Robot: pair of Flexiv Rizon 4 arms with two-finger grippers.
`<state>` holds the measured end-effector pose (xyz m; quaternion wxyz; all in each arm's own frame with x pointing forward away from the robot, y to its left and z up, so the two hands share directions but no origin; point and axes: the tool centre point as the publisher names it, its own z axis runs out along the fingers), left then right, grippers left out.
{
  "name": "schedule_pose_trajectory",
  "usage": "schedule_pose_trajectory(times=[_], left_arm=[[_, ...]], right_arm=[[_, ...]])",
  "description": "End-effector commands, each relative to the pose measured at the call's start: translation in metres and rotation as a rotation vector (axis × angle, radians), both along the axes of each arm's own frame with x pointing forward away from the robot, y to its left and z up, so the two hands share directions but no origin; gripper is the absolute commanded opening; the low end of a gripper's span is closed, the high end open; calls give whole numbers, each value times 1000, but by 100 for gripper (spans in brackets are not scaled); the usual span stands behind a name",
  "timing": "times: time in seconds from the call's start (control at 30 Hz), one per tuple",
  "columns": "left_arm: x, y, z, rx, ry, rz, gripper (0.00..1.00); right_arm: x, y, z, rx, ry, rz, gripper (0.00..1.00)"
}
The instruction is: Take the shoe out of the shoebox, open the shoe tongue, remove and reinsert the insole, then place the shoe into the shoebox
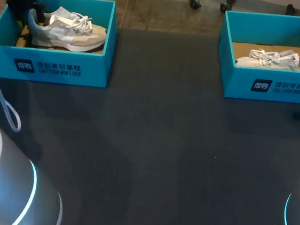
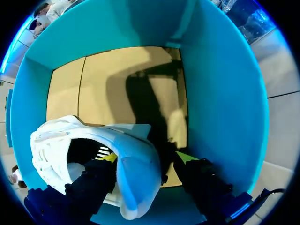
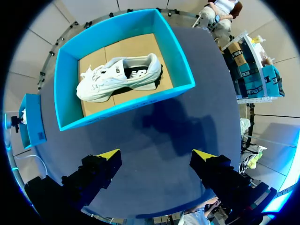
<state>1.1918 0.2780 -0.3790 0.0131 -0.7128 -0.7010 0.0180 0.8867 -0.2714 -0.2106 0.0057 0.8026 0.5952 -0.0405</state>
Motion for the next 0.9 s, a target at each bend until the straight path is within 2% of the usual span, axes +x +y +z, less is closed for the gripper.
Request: schedule_pose_trajectory(times=[0.03, 0.07, 0.2, 0.23, 0.27, 0.63, 0.9], left_arm=[[11, 2, -6, -2, 19, 1, 64], [11, 2, -8, 0, 22, 5, 55], [12, 4, -10, 4, 23, 9, 33], [12, 4, -10, 5, 24, 10, 21], [12, 5, -10, 5, 25, 10, 0], [12, 16, -3, 21, 14, 12, 0], [13, 22, 19, 13, 18, 41, 0]], right_arm=[[1, 0, 0, -2, 1, 0, 100], [1, 0, 0, -2, 1, 0, 100], [1, 0, 0, -2, 1, 0, 100], [1, 0, 0, -2, 1, 0, 100], [1, 0, 0, -2, 1, 0, 100], [1, 0, 0, -2, 1, 0, 100], [1, 0, 0, -2, 1, 0, 100]])
